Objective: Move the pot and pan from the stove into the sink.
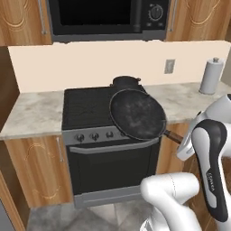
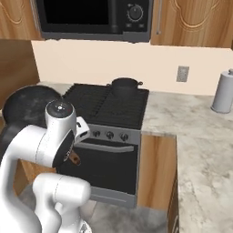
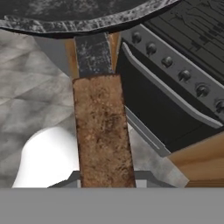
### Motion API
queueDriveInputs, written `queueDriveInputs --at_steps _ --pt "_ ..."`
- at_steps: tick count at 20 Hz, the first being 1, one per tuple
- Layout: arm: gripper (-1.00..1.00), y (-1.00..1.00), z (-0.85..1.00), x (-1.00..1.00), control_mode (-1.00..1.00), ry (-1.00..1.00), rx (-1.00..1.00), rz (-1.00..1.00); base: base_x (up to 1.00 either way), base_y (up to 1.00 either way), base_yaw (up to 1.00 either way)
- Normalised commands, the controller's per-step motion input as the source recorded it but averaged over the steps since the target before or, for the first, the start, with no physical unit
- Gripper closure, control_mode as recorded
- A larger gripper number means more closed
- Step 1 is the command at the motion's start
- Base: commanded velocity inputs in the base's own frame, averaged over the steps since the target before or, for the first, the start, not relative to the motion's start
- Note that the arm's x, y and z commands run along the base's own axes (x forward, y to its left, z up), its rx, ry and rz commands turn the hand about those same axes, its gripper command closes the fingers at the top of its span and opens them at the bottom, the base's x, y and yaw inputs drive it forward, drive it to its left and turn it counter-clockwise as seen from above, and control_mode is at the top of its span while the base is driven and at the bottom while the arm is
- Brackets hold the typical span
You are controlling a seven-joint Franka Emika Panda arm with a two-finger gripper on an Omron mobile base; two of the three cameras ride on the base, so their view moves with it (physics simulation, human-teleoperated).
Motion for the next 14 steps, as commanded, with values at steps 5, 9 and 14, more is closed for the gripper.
queueDriveInputs --at_steps 5,9,14 --pt "1.00 0.00 0.00 0.00 1.00 0.00 0.00 0.00 0.04 -0.03 -0.43" --pt "1.00 0.00 0.00 0.00 1.00 0.00 0.00 0.00 0.08 0.00 -0.45" --pt "1.00 0.00 0.00 0.00 1.00 0.00 0.00 0.00 0.08 -0.01 -0.43"
